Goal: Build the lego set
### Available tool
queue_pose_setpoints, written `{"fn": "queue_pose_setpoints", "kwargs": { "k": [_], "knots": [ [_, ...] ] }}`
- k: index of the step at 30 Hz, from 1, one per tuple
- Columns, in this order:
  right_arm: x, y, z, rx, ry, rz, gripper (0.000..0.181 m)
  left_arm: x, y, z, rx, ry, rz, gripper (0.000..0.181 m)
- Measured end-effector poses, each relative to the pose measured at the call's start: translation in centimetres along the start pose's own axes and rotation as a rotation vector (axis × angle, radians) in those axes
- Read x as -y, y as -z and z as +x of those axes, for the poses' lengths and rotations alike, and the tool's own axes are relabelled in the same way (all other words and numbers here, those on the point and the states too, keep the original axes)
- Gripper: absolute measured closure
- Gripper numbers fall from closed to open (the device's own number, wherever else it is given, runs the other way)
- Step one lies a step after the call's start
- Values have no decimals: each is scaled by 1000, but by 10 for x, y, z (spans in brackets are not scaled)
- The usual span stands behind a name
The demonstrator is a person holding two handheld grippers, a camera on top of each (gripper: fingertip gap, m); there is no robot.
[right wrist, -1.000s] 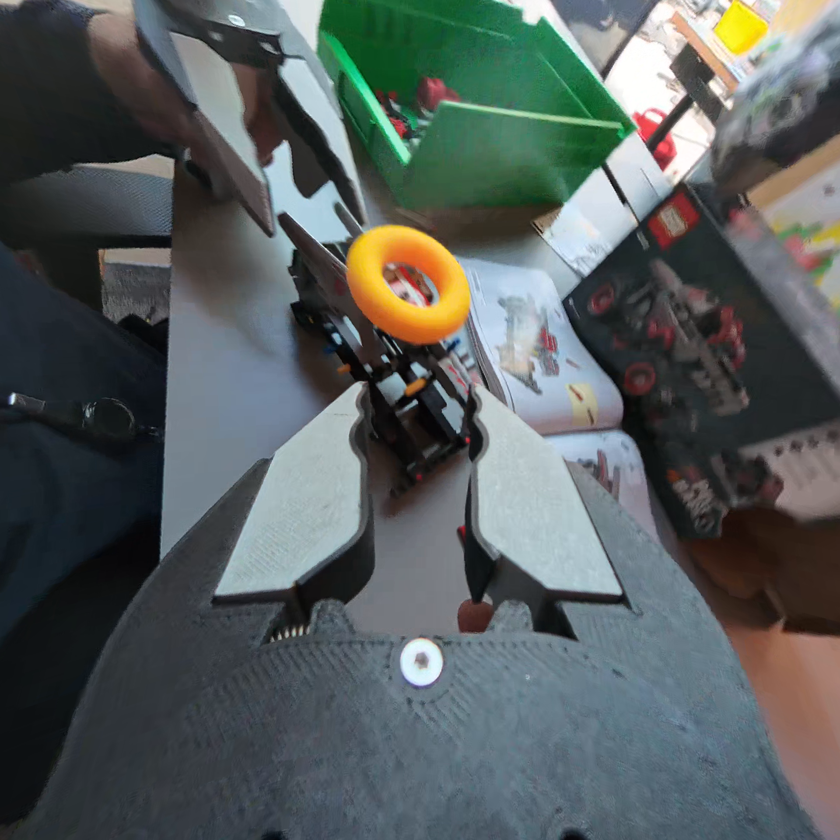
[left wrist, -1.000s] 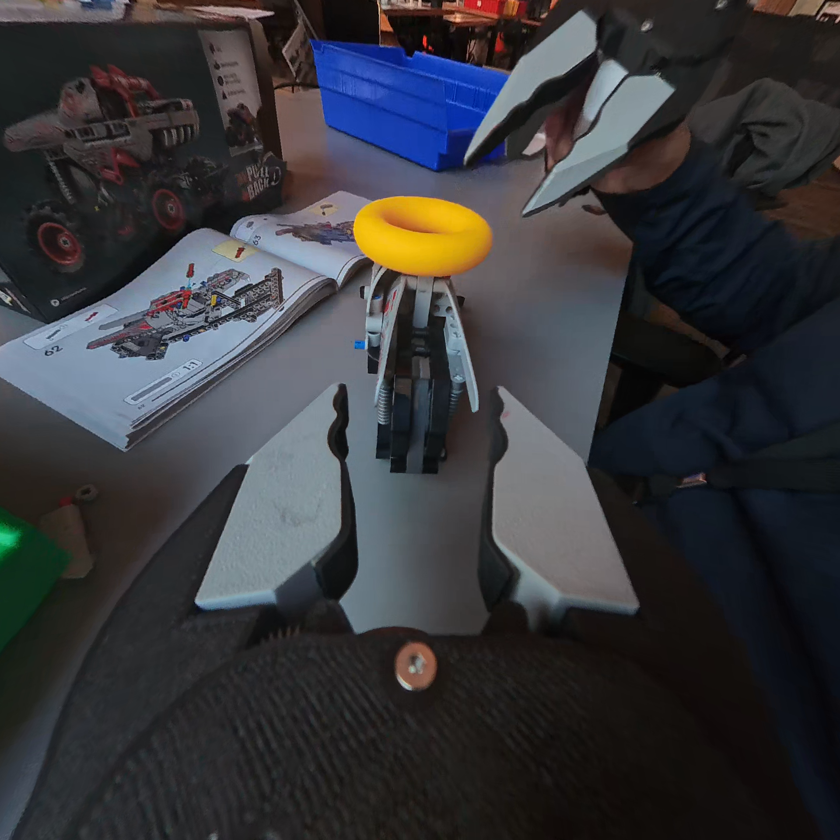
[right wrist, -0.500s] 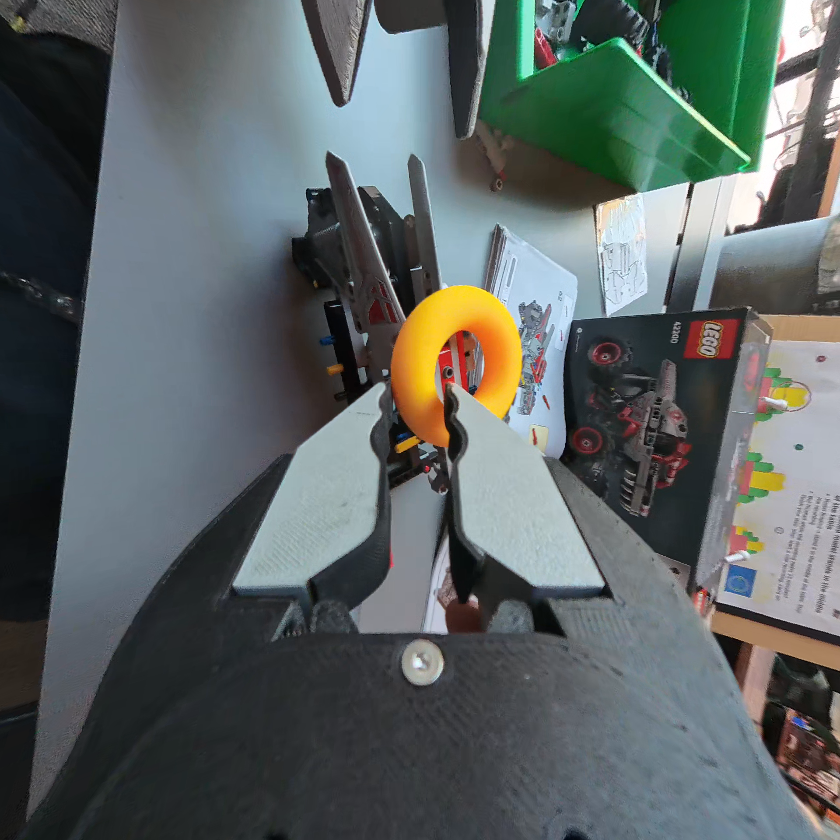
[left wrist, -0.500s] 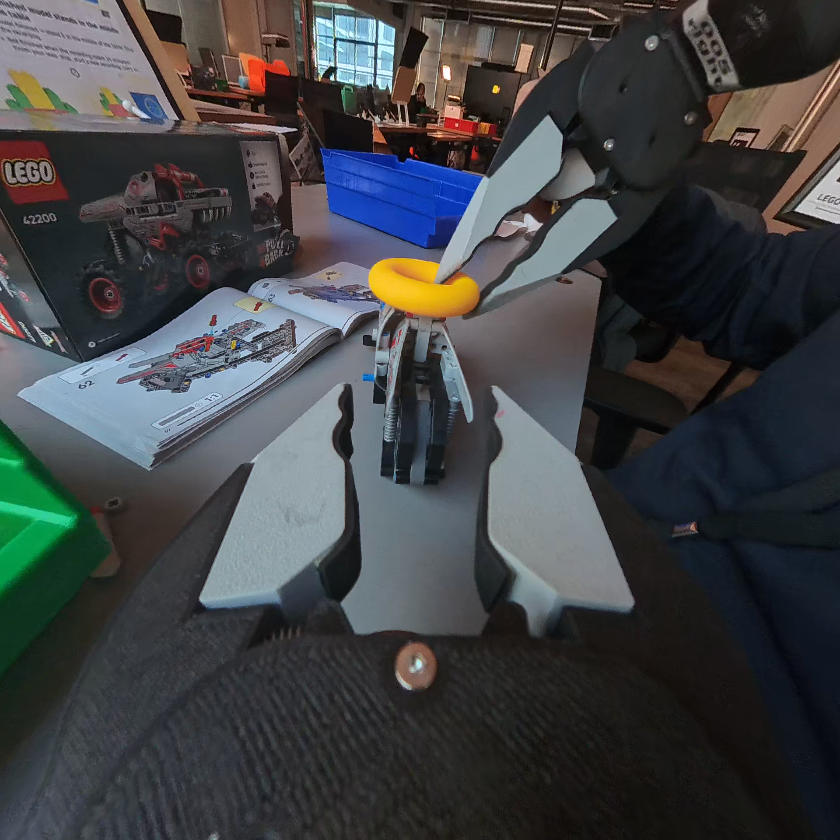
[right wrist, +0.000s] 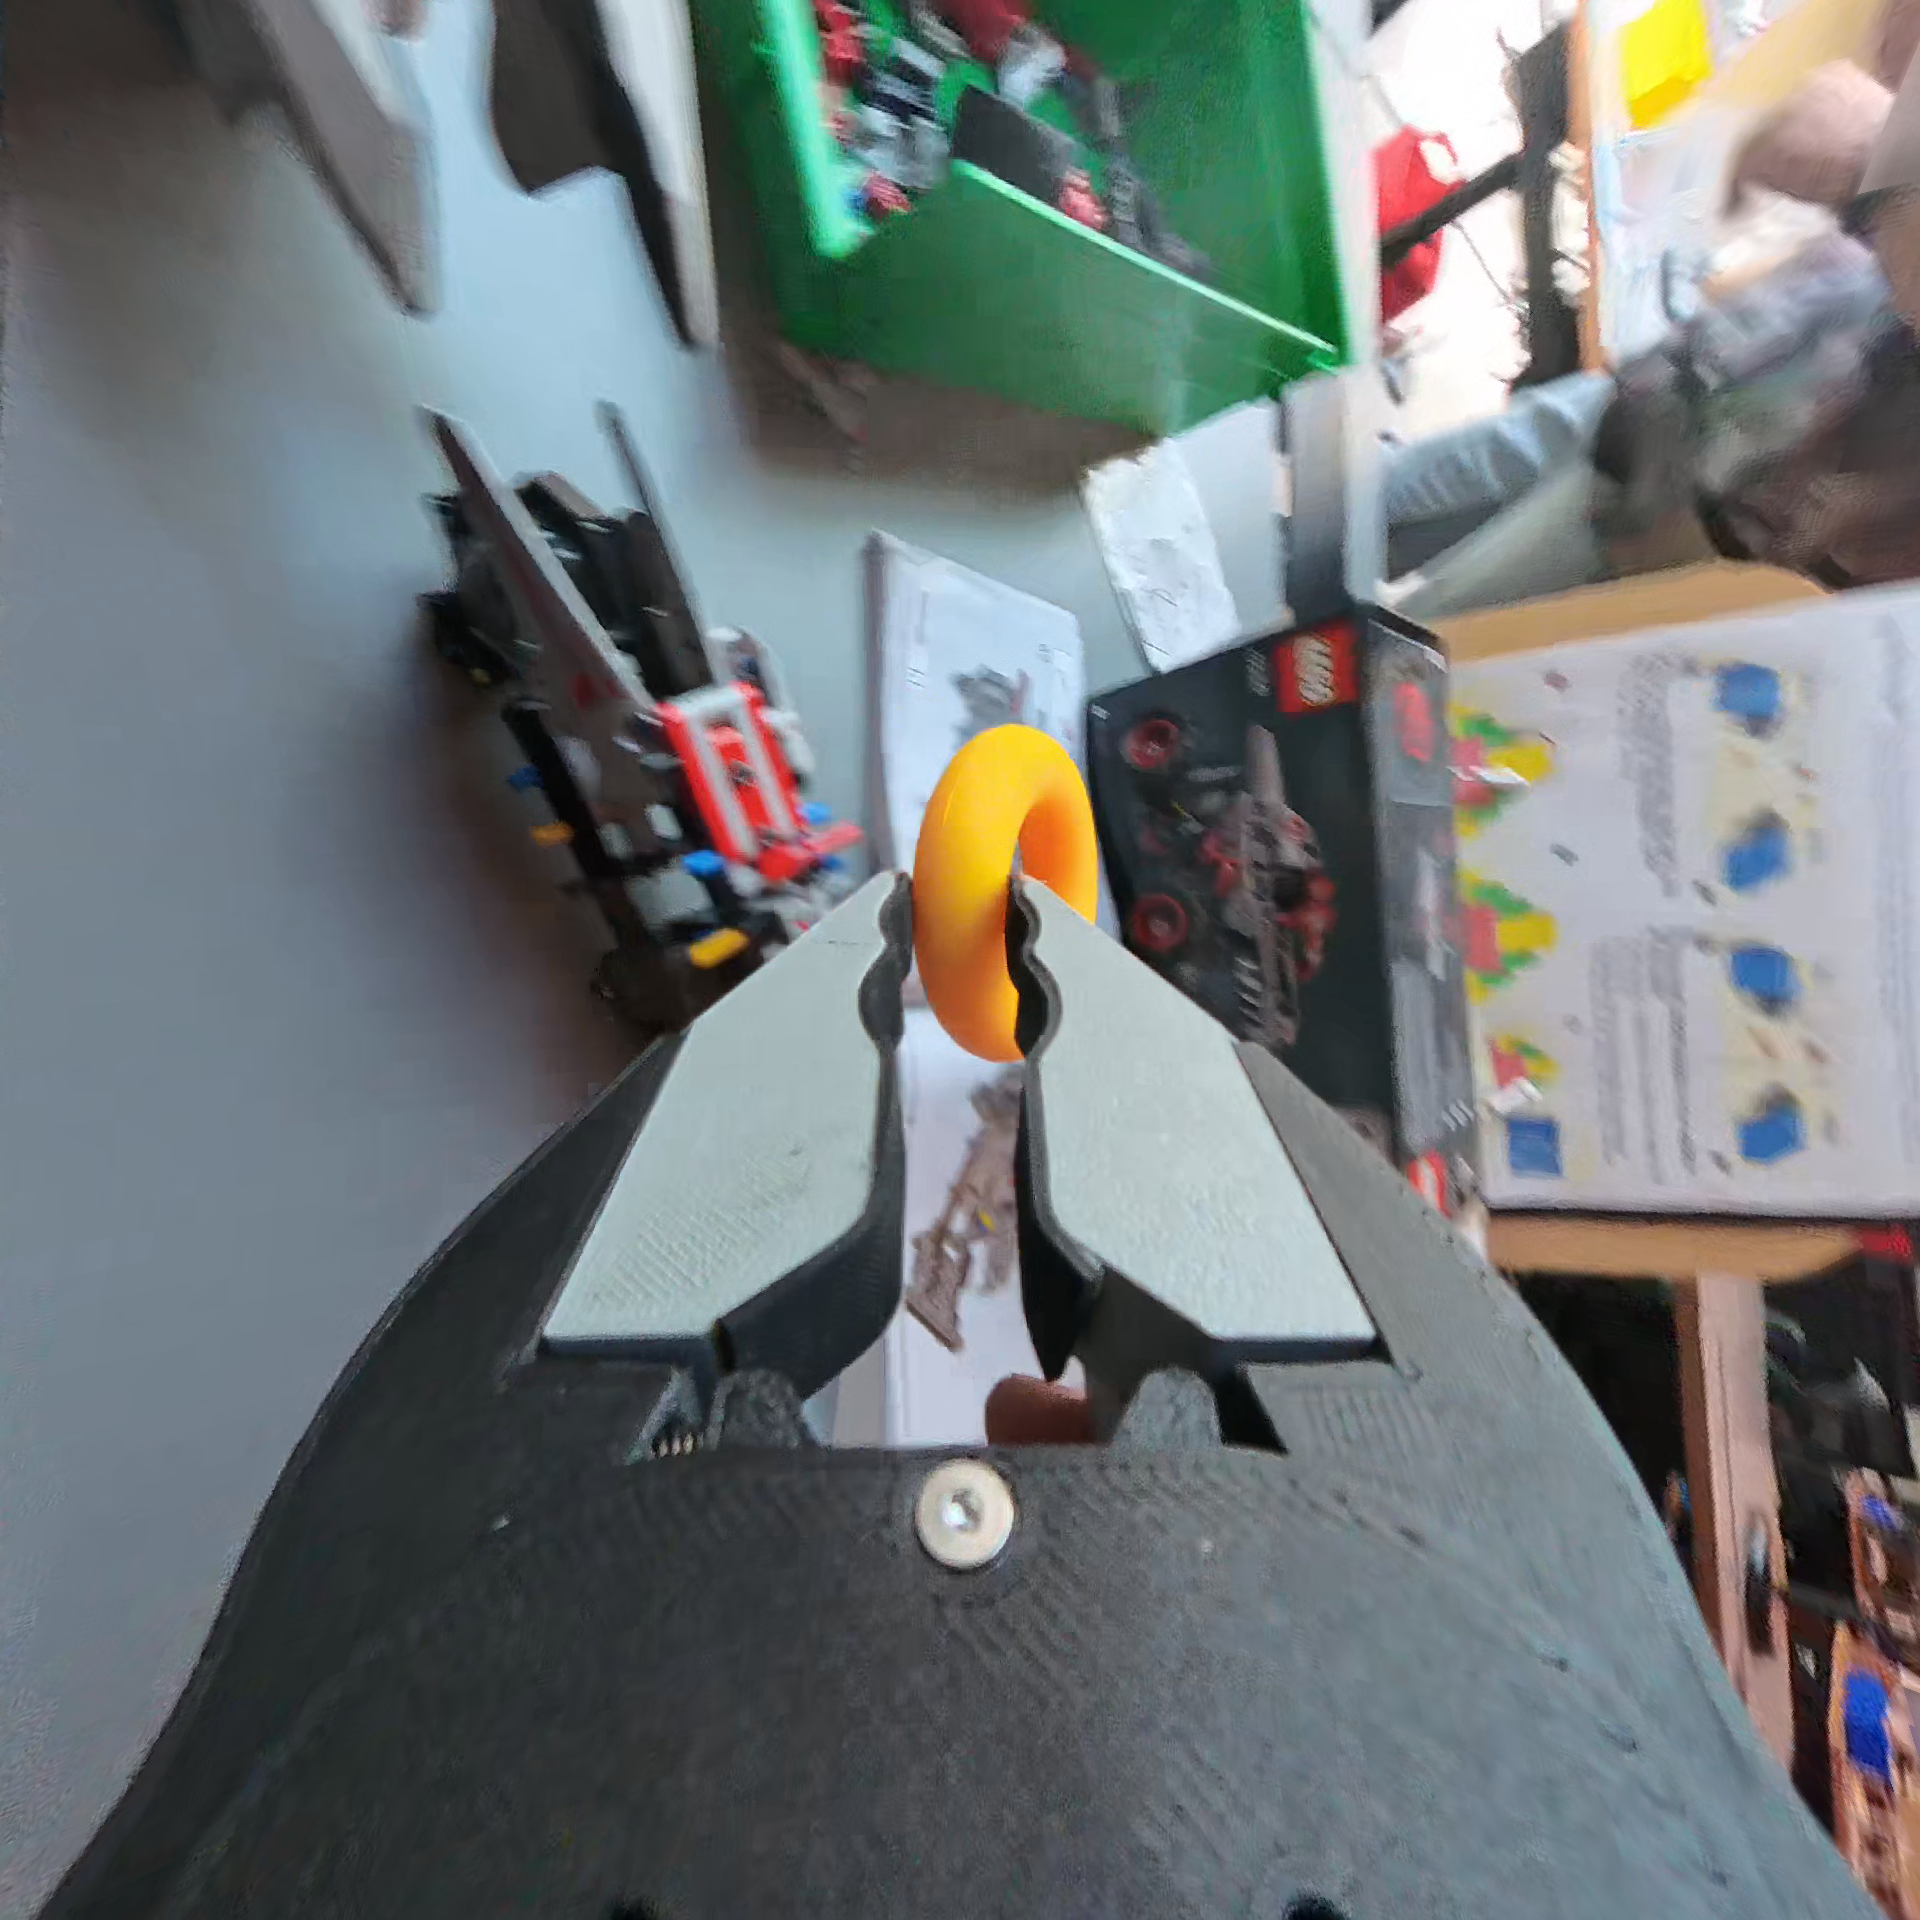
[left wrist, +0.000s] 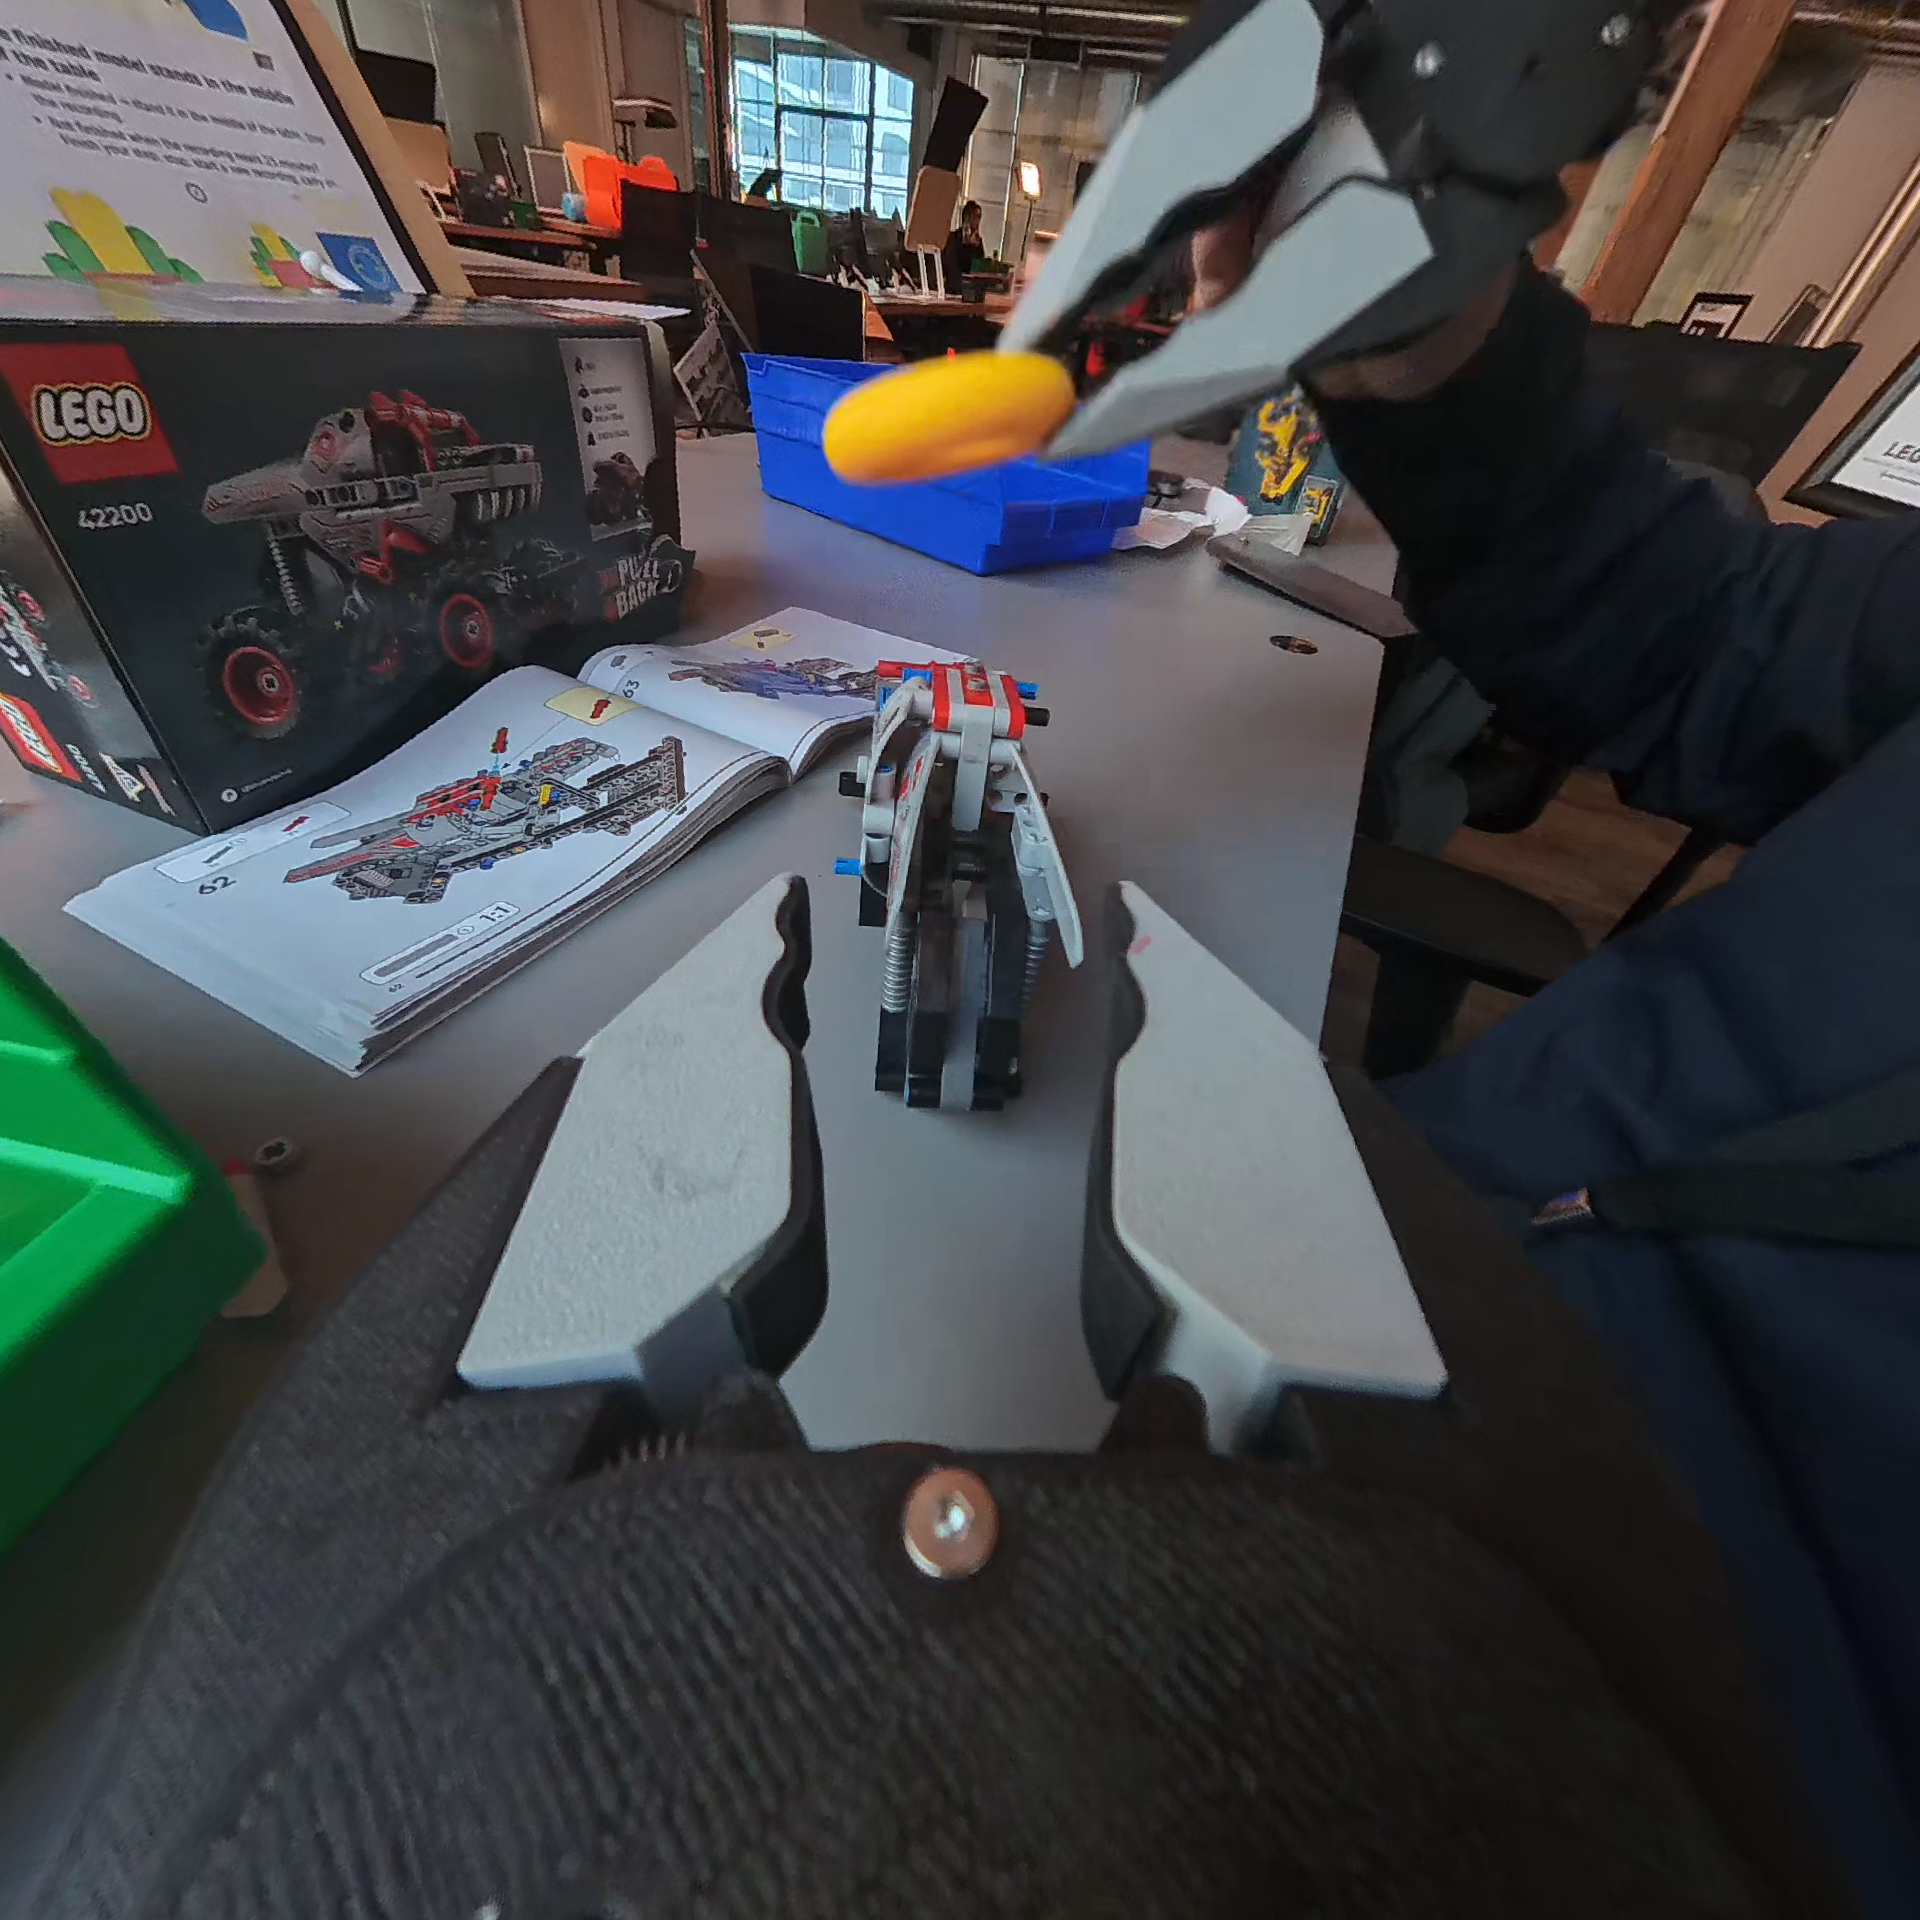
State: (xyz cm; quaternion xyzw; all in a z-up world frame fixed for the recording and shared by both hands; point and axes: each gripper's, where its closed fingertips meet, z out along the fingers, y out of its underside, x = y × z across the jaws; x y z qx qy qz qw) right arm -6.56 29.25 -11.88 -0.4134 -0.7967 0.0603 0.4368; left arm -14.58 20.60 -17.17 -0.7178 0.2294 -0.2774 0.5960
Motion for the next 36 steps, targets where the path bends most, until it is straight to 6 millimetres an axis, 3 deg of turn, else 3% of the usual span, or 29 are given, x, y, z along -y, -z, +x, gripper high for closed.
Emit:
{"fn": "queue_pose_setpoints", "kwargs": {
  "k": [3, 5, 8, 11, 16, 19, 26, 29, 32, 36],
  "knots": [
    [-37, 25, 52, -147, -96, -63, 166, 0, 0, -1, 1, 5, 2, 128],
    [-78, 44, 86, -246, -191, -134, 166, 0, 0, -1, -1, 13, 2, 129],
    [-150, 66, 113, -322, -333, -260, 166, 0, 0, -2, -7, 30, 1, 129],
    [-211, 72, 110, -327, -448, -363, 166, 0, 0, -3, -19, 45, 0, 129],
    [-278, 55, 88, -319, -540, -531, 166, -1, -1, -3, -18, 46, -5, 132],
    [-302, 43, 94, -345, -517, -641, 166, -2, -2, -3, -22, 57, -19, 132],
    [-339, 5, 128, -369, -525, -835, 166, -2, -2, -3, -27, 63, -17, 133],
    [-365, -15, 124, -352, -568, -912, 166, -1, -1, -3, -25, 54, -10, 134],
    [-390, -34, 105, -295, -624, -948, 166, -1, -1, -2, -30, 50, -6, 134],
    [-395, -41, 92, -272, -659, -916, 164, 0, 0, -2, -40, 59, 4, 134]
  ]
}}
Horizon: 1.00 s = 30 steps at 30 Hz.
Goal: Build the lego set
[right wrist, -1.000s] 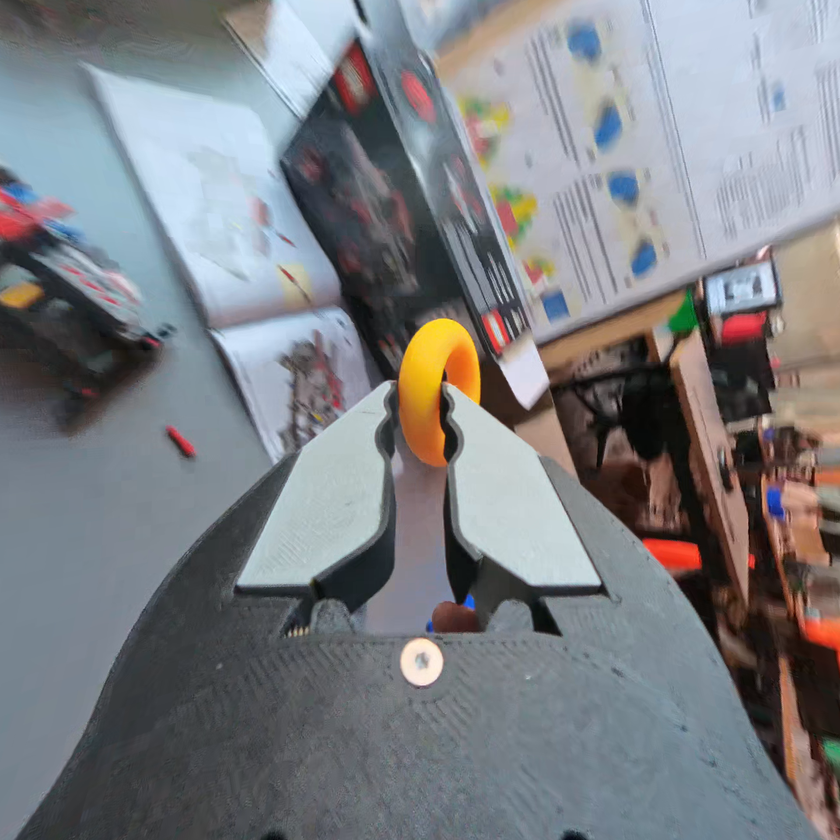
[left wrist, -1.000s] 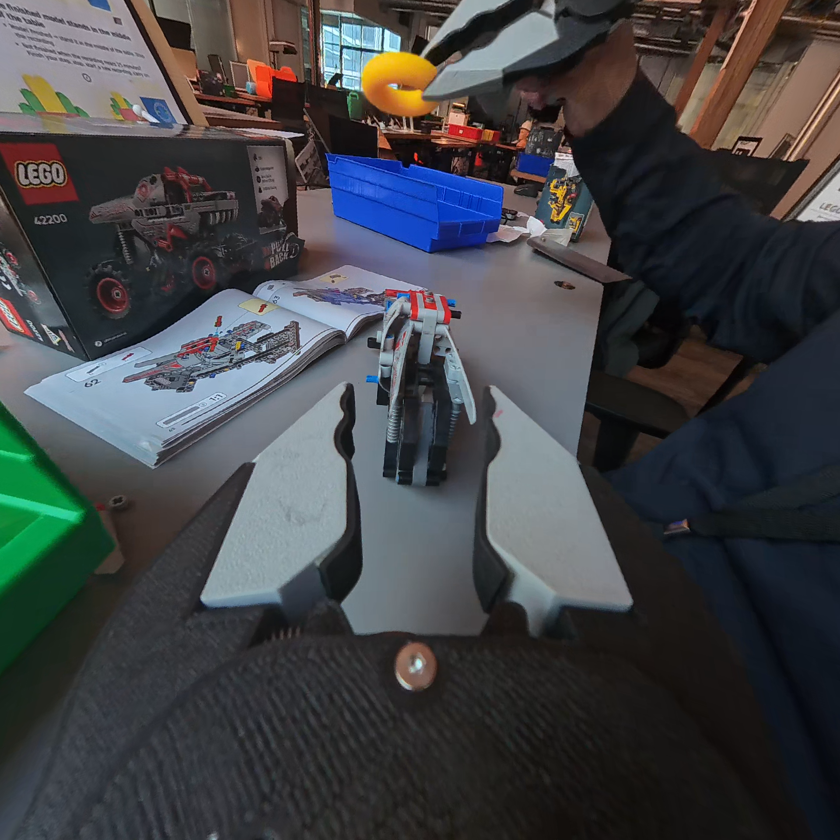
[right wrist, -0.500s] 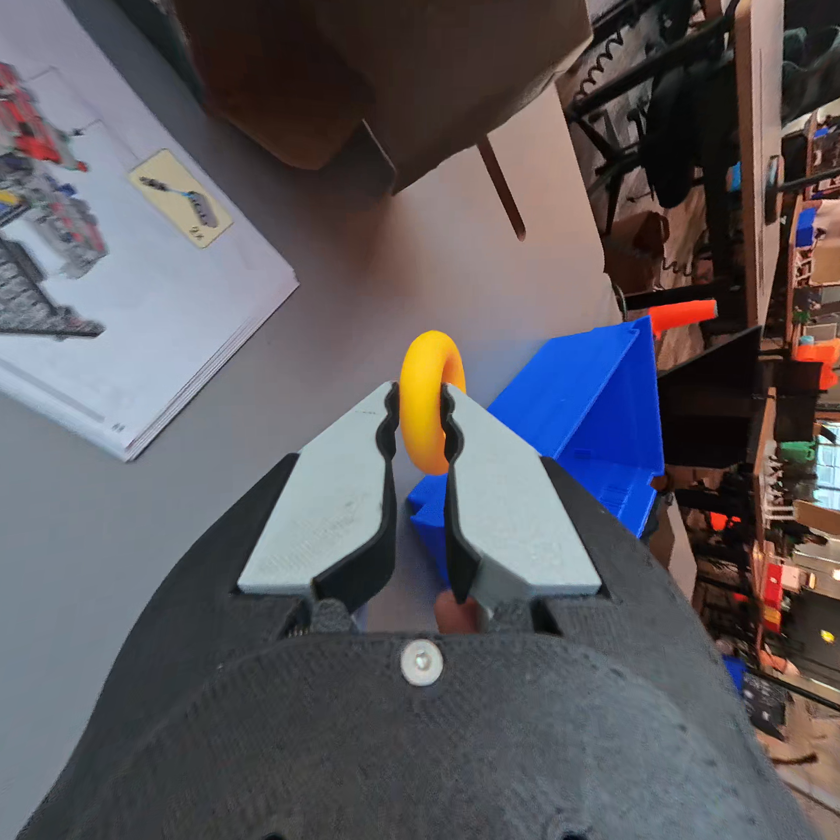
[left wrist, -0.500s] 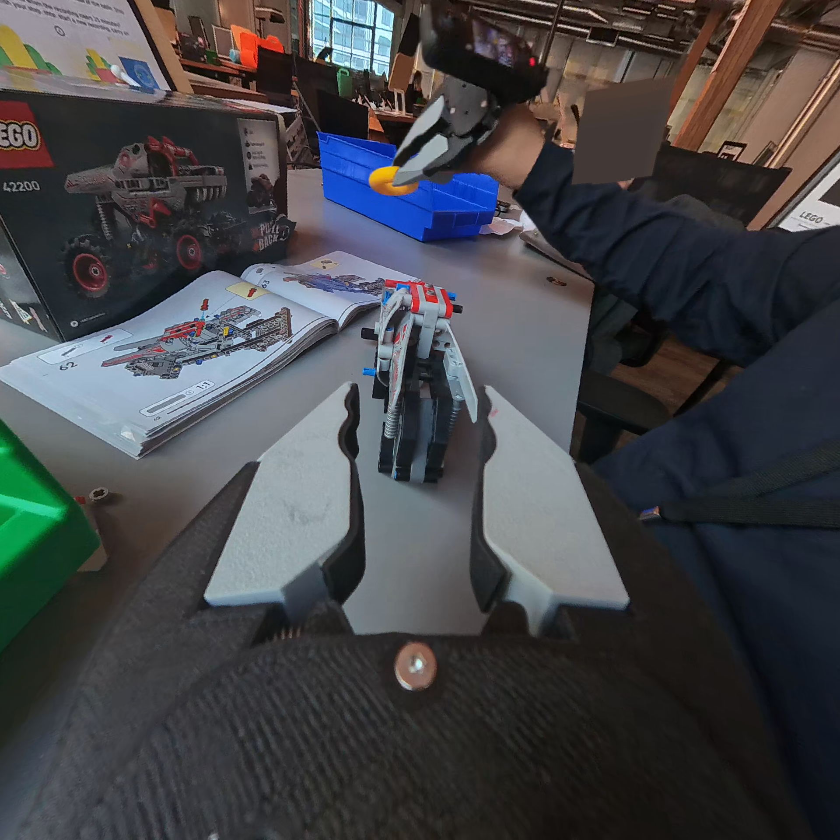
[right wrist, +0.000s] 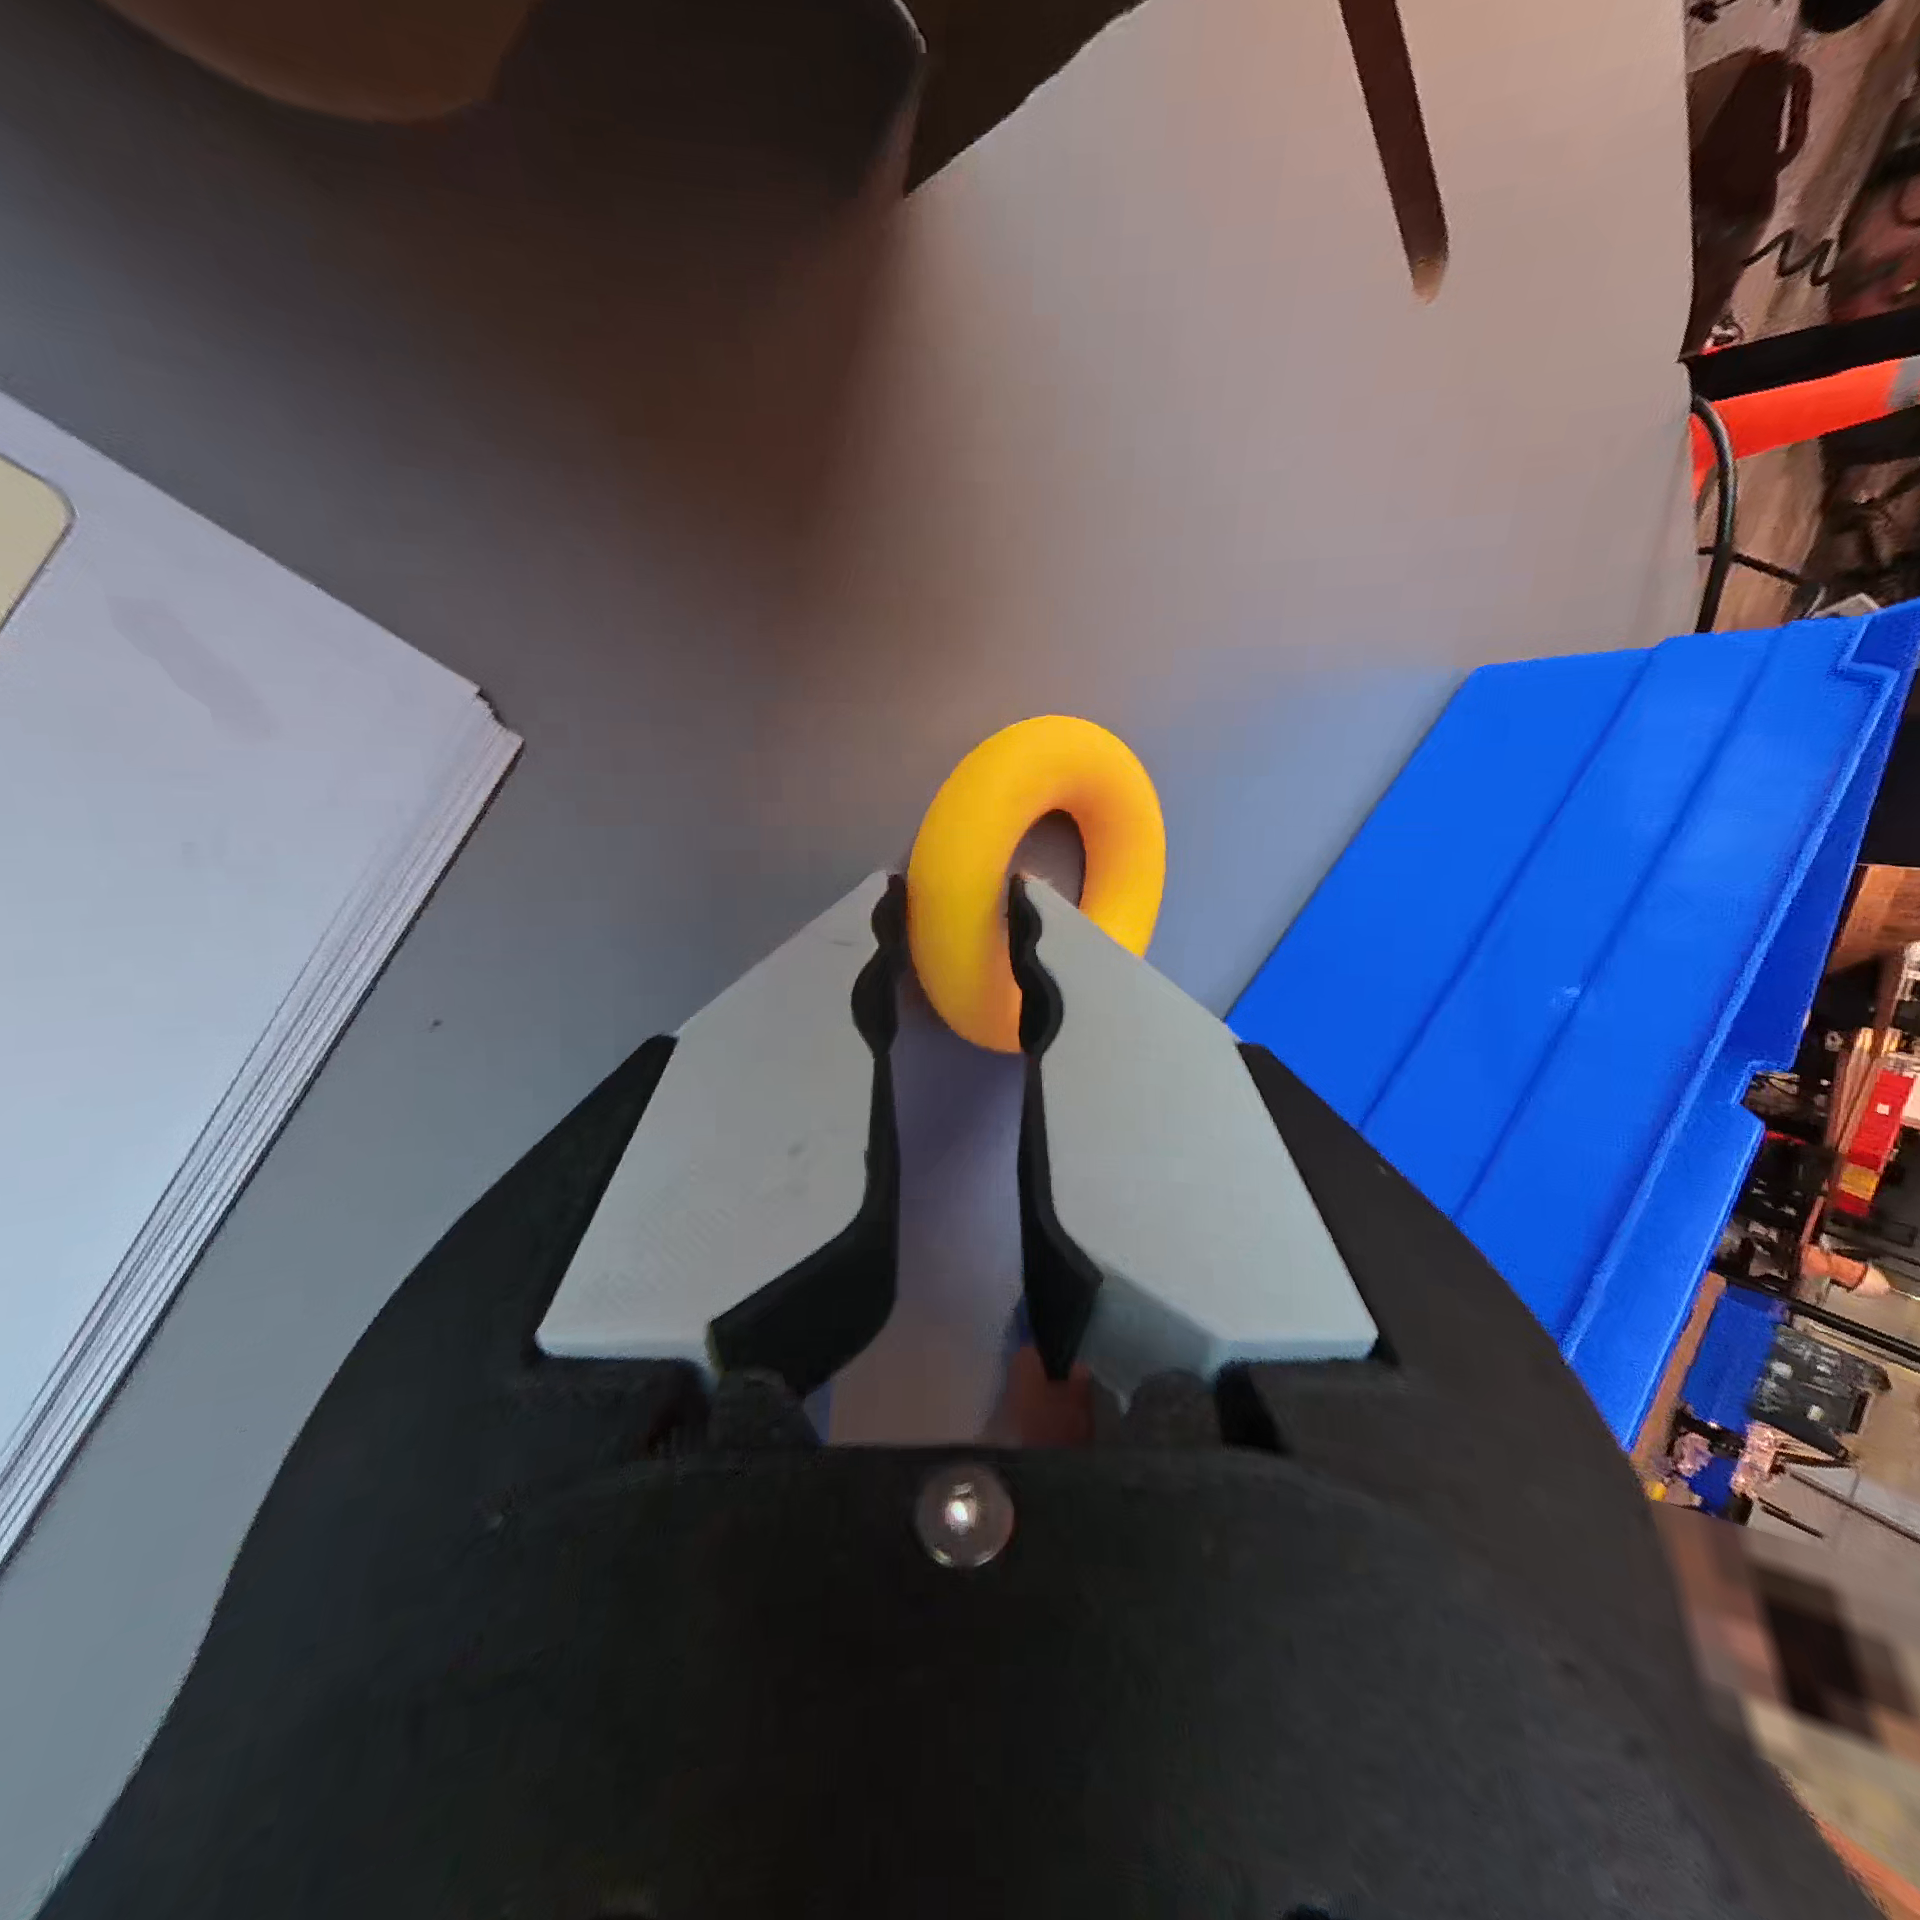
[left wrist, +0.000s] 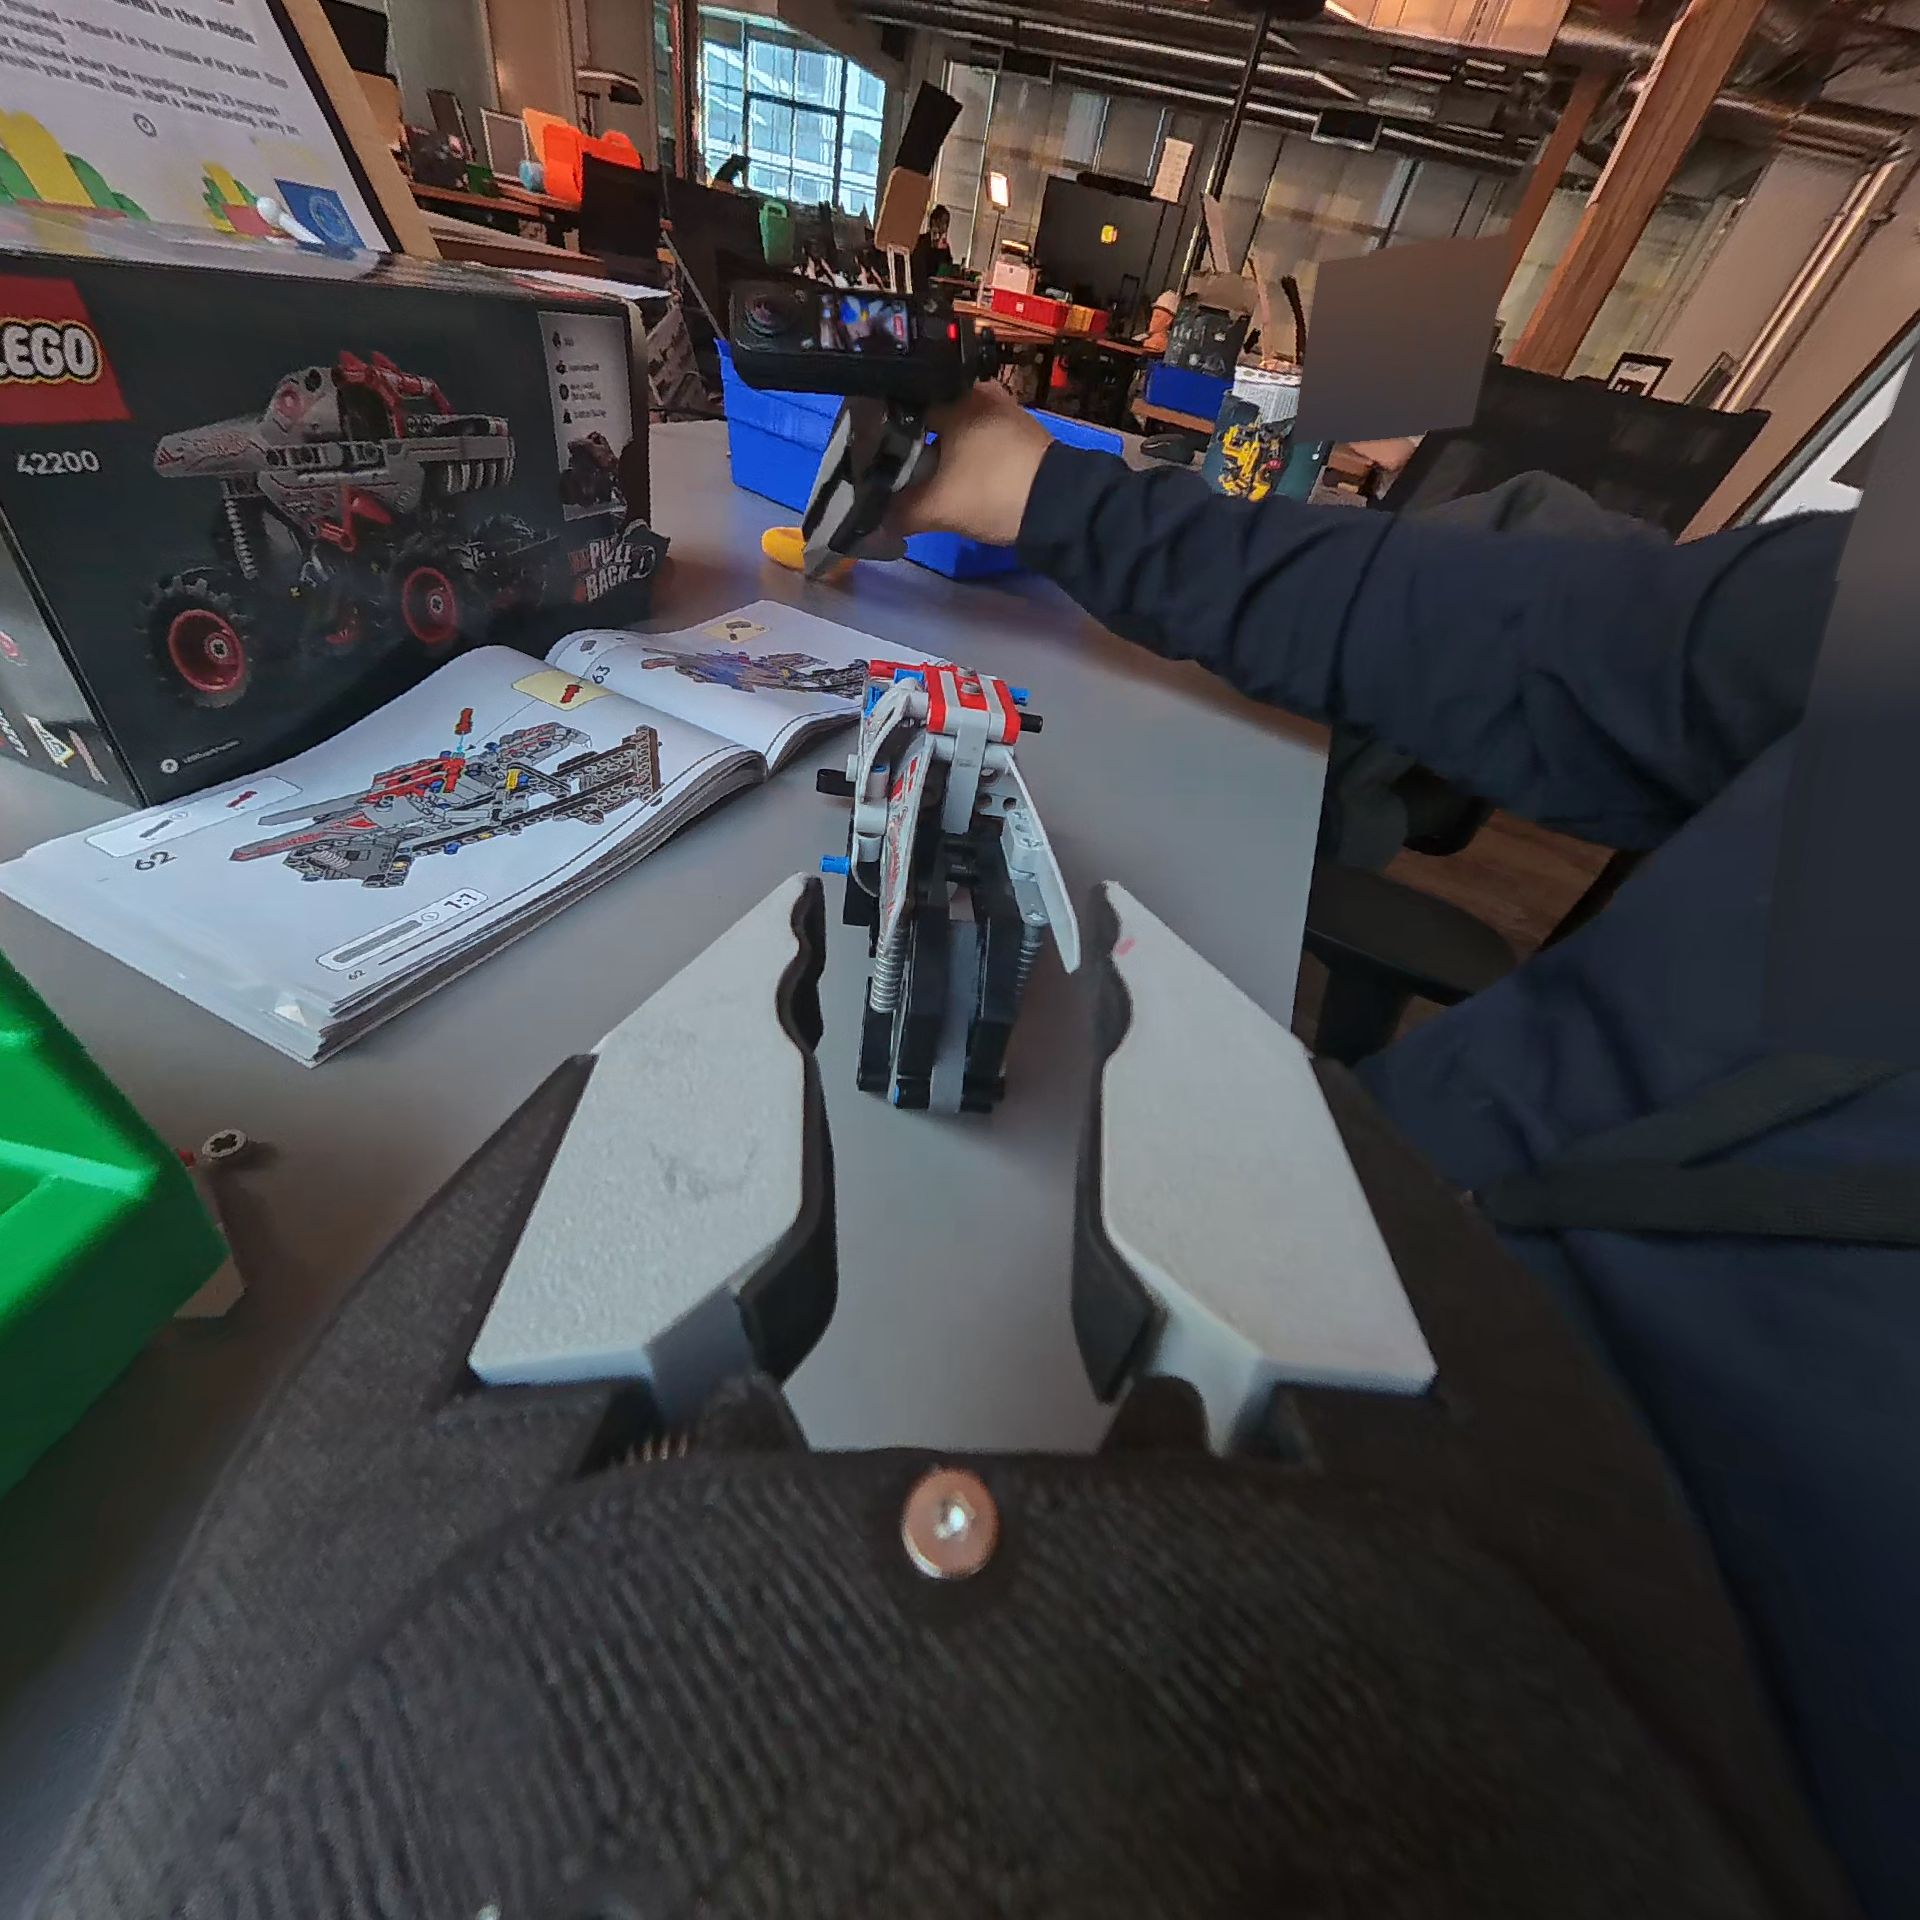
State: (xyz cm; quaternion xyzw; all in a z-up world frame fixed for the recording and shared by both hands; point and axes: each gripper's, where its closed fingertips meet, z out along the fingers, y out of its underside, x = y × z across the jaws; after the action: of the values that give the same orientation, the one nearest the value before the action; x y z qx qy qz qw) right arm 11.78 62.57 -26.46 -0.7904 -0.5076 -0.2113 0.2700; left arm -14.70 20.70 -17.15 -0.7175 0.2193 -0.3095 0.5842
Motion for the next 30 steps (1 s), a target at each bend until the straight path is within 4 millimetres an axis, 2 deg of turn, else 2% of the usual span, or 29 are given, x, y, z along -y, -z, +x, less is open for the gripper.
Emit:
{"fn": "queue_pose_setpoints", "kwargs": {
  "k": [2, 5, 8, 10, 12, 16, 19, 21, 25, 30],
  "knots": [
    [0, 7, -1, 3, -4, 10, 157, 0, 0, 0, -6, 11, -1, 134],
    [2, 26, -2, -16, 6, 65, 159, 0, 0, -1, -6, 18, -3, 134],
    [-2, 54, -3, -37, 6, 110, 162, 0, -1, -1, 2, 12, -5, 134],
    [-2, 78, -13, 5, -19, 184, 162, -1, -1, -1, 6, 7, -7, 134],
    [3, 106, -38, 126, -21, 300, 162, -1, -1, -2, 11, 5, -10, 134],
    [13, 162, -108, 427, 44, 553, 165, 1, 0, -3, 27, -2, 3, 137],
    [12, 190, -153, 642, 84, 668, 165, 4, 2, -4, 36, -2, 31, 138],
    [10, 197, -174, 718, 132, 712, 165, 6, 2, -4, 35, 7, 46, 139],
    [6, 190, -208, 761, 274, 737, 164, 10, 5, -5, 70, -3, 79, 141],
    [6, 169, -218, 721, 337, 695, 165, 22, 14, 9, 41, 53, 209, 150]
  ]
}}
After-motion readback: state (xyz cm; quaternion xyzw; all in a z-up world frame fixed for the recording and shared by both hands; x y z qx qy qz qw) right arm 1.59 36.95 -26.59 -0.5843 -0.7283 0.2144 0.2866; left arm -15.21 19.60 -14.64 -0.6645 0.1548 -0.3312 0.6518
